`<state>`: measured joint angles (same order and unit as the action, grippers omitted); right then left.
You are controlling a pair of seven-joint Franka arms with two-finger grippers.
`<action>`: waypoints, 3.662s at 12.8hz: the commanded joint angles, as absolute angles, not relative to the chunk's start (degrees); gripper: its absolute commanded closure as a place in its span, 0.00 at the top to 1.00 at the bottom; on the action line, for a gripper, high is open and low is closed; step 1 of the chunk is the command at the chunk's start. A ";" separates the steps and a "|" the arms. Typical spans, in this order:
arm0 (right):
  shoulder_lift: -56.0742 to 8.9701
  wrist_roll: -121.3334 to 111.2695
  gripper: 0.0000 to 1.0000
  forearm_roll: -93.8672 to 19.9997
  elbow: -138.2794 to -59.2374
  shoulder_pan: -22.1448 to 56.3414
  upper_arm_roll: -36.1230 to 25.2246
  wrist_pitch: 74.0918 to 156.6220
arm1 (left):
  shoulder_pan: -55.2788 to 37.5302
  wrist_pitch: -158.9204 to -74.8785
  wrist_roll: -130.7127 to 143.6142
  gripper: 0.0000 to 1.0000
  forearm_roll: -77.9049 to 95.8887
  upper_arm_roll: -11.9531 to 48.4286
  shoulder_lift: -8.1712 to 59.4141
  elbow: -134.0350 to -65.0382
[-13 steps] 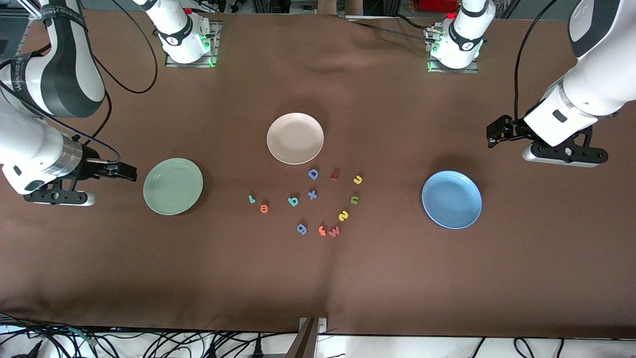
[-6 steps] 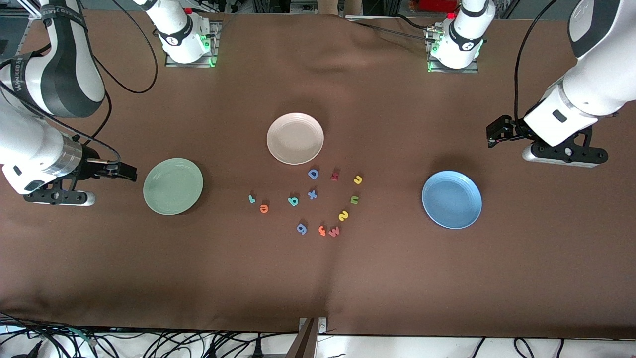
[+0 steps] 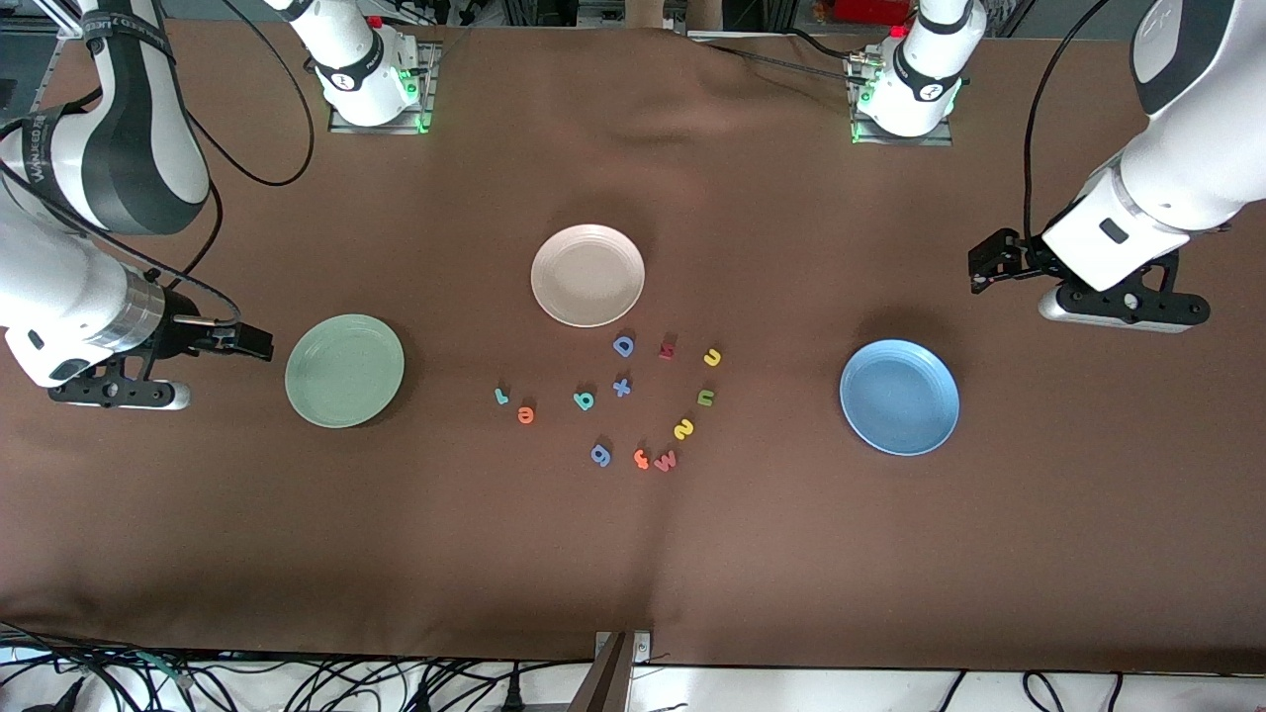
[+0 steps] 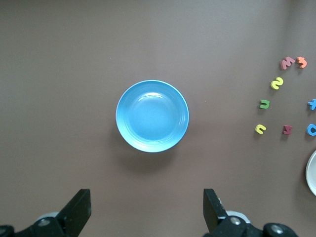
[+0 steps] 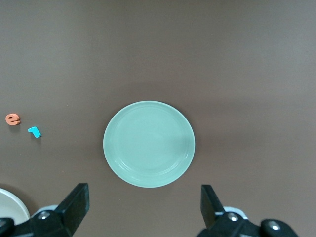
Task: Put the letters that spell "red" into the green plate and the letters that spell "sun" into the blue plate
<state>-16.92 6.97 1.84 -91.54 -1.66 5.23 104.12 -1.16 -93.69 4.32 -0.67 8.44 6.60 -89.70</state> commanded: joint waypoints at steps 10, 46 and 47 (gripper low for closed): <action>-17.75 7.12 0.99 1.58 -91.67 0.79 5.36 104.59 | -0.88 -91.23 3.86 1.00 -0.09 8.96 6.85 -88.51; -46.23 19.07 0.83 3.69 -86.75 20.39 5.19 126.73 | -24.08 -144.48 6.33 0.98 5.36 10.37 37.26 -105.55; -46.40 19.07 0.83 3.52 -86.75 20.48 5.27 127.26 | -24.08 -144.58 6.33 0.98 4.58 10.20 37.70 -105.73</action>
